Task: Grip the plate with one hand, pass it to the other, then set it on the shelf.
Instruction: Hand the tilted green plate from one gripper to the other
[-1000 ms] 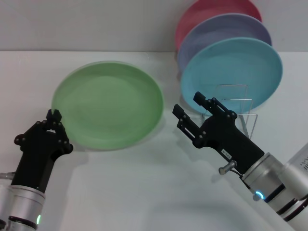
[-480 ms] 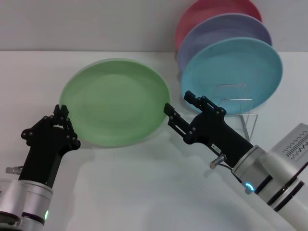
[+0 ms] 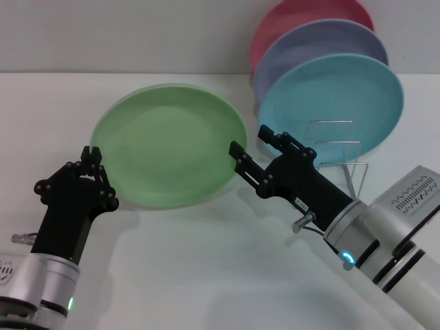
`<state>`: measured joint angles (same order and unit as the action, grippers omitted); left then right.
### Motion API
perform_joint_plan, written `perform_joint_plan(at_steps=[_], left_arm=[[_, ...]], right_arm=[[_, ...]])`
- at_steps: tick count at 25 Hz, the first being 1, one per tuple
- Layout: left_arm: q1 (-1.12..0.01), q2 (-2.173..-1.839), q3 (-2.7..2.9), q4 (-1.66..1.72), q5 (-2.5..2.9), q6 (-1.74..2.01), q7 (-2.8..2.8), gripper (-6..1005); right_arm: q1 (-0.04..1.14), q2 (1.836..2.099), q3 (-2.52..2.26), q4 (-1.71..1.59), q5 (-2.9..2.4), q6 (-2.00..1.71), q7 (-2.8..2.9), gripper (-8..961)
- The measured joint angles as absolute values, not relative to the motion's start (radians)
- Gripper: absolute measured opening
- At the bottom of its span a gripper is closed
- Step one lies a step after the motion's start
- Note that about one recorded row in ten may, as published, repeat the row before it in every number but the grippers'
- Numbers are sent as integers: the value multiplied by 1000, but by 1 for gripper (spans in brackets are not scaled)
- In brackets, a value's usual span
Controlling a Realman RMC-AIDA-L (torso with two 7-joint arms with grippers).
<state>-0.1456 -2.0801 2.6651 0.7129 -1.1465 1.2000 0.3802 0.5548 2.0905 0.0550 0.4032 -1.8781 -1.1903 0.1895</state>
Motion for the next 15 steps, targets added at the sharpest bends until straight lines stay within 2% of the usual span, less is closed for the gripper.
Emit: perform_joint_plan(at_steps=[15], left_arm=[[-164, -2080, 2700, 785, -1288, 1195, 546, 28]], right_arm=[[580, 2090, 80, 405, -1879, -1132, 181, 599]])
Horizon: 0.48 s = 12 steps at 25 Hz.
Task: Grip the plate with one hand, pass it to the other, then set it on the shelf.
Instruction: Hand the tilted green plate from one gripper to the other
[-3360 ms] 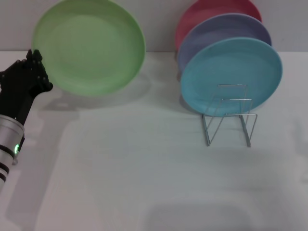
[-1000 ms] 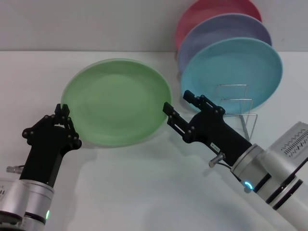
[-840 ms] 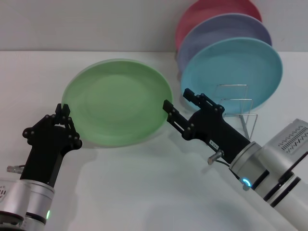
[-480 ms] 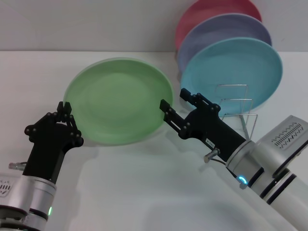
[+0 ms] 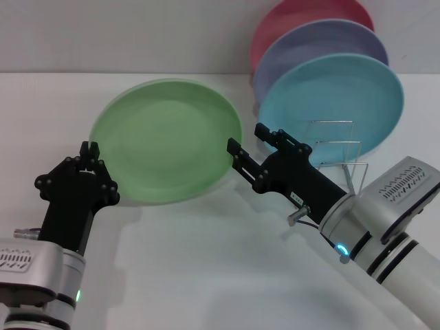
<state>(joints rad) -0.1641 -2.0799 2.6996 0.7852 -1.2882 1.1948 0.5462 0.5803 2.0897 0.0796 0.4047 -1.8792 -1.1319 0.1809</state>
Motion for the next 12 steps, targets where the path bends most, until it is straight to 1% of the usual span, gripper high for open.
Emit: perform_joint_plan(at_steps=[12], left_arm=[[-158, -2080, 2735, 922, -1465, 1197, 814, 28]], right_arm=[[603, 2088, 92, 399, -1879, -1096, 179, 600]])
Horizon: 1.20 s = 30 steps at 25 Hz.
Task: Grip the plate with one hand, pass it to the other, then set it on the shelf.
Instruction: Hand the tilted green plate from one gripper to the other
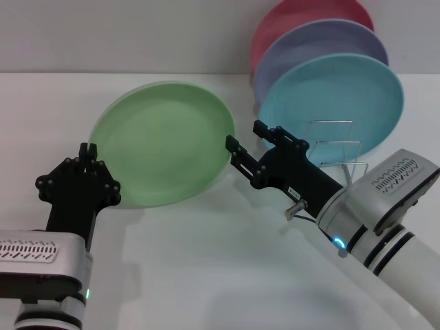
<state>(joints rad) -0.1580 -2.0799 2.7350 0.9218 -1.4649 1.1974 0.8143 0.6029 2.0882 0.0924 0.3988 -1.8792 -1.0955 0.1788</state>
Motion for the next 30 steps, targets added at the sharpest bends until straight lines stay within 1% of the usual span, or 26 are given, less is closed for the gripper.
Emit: perform_joint_plan(at_steps=[17, 30], left_arm=[[-138, -2080, 2790, 1041, -1561, 1258, 1058, 28], [-144, -2080, 2792, 1087, -1644, 1286, 1174, 28]], right_arm=[[627, 2087, 92, 403, -1879, -1049, 176, 599], [661, 2085, 94, 395, -1890, -1004, 176, 599]])
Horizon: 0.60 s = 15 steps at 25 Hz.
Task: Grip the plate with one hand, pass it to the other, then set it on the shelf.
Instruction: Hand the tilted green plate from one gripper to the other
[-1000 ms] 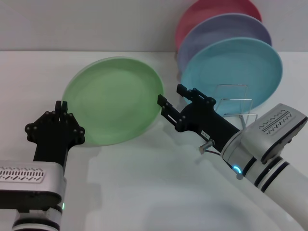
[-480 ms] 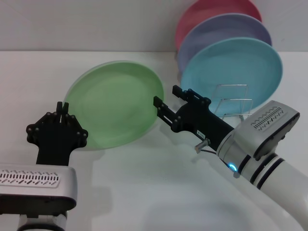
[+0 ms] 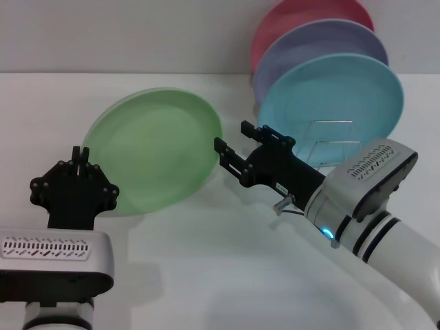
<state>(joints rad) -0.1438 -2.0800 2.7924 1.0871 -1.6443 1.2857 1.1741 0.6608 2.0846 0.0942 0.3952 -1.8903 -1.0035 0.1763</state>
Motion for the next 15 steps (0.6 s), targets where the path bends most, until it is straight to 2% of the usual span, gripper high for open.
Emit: perform_joint_plan(at_steps=[15], left_arm=[[-151, -2080, 2804, 1103, -1661, 1287, 1215, 28]], right_arm=[[673, 2086, 130, 403, -1893, -963, 100, 599]])
